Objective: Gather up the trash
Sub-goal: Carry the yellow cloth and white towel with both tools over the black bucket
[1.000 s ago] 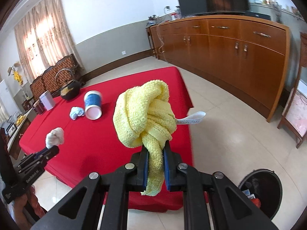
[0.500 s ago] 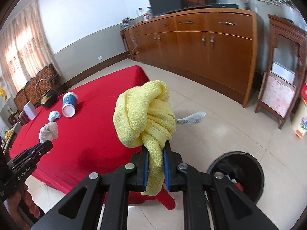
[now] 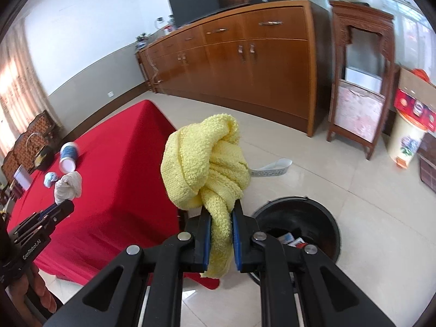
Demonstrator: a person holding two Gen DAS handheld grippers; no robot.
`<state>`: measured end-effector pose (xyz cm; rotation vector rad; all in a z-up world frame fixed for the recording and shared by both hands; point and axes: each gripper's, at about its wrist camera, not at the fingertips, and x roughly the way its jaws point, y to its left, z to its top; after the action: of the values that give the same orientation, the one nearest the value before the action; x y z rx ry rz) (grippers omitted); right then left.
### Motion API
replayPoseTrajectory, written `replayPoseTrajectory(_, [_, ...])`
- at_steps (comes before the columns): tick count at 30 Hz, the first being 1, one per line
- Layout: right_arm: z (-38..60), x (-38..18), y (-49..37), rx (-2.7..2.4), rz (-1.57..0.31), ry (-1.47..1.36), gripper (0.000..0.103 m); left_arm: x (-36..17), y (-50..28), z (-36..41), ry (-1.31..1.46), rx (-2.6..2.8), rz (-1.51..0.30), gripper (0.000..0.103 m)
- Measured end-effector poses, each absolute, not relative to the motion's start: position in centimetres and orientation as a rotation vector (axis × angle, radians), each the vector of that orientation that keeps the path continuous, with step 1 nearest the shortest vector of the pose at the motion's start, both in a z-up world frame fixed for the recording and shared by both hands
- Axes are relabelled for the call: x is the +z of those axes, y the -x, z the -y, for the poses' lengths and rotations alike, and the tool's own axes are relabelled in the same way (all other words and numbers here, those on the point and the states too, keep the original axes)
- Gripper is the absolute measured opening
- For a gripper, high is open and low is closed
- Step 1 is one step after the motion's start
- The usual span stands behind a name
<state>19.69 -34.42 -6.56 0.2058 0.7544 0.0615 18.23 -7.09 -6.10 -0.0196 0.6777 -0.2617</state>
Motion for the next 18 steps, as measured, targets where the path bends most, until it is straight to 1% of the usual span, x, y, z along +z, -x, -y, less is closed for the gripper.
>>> replayPoseTrajectory(10, [41.2,-8.6,-18.1,-0.035,-0.779,-0.251,0.014,-7.6,-19.2,13.7,-0.034,-0.379,-0.719,0.021])
replayPoseTrajectory(18, [44.7,-11.2,-18.3,-0.078,-0.838,-0.258,0.014,-10.0,-19.7,18.7,-0.084,-0.458,-0.781,0.021])
